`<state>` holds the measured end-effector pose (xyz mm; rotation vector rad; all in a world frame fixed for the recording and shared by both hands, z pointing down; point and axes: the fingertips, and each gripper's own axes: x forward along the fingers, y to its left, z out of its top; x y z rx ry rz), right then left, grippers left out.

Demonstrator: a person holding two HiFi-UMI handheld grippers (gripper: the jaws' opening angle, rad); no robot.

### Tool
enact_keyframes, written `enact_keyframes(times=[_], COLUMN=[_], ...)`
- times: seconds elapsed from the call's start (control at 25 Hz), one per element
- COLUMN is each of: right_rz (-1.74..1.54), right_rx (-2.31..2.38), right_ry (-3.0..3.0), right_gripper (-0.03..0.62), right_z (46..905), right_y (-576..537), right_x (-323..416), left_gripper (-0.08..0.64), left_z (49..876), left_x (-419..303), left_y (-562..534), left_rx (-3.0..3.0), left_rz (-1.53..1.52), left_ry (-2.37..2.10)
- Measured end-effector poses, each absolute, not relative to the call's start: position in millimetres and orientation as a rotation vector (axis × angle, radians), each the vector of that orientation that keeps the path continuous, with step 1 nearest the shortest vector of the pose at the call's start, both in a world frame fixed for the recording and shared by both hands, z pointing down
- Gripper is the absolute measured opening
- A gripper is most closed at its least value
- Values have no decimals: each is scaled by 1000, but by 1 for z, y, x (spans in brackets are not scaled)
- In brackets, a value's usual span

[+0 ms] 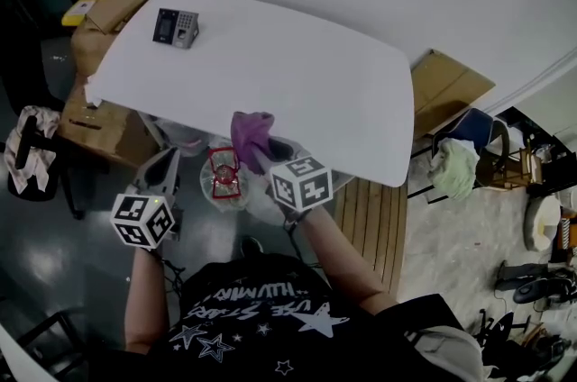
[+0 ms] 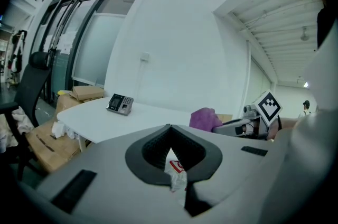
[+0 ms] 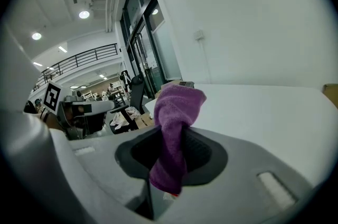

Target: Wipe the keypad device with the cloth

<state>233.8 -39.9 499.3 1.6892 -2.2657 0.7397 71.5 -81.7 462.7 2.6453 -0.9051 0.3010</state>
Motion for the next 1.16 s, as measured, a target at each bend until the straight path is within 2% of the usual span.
enact_keyframes(times=[1.16], right_rz=[682], right_rx=[1734], right_ry=[-2235], right_gripper=[97], right_z=[464], right_y=[115], right_x=[134], left_gripper=[8], left_z=[446], left_x=[-16], left_y=[89], left_rx=[2668], left_rz=[249], left_ry=[-794])
